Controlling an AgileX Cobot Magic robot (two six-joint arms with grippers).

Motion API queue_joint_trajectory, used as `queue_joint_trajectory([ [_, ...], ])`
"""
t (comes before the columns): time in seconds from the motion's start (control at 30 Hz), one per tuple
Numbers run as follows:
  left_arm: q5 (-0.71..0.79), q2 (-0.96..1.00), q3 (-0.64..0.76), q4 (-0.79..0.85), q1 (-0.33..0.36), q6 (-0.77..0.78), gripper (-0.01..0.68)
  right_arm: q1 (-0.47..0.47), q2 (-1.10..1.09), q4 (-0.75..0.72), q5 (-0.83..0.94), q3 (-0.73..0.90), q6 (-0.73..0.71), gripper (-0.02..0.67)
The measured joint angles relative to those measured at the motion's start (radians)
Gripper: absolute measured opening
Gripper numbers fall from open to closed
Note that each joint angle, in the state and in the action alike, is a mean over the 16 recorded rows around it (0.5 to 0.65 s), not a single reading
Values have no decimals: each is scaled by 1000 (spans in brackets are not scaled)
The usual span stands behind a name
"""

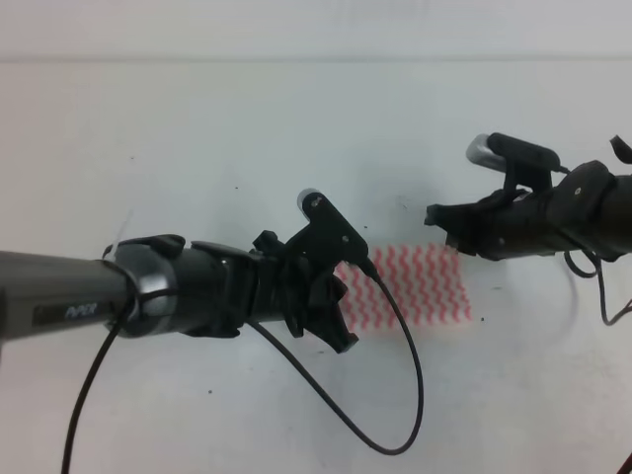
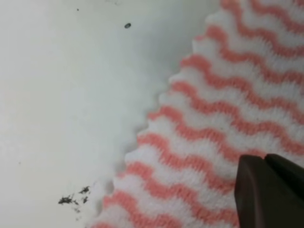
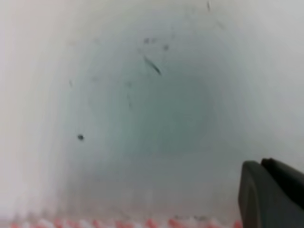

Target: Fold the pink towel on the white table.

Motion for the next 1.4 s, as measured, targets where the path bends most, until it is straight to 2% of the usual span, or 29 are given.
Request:
queue_joint_trajectory([
  [0.63,-47,-99,20,18,0,-15,-3,-5,-3,-82,264,-117,6,-18],
  [1.1,-44,-82,79,18,0,-21,-3,-5,-1,-234,499,-117,64,-18],
  [1.4,-37,-58,90,10,0,-23,-3,-5,0,-324,585,-118,112,-18],
])
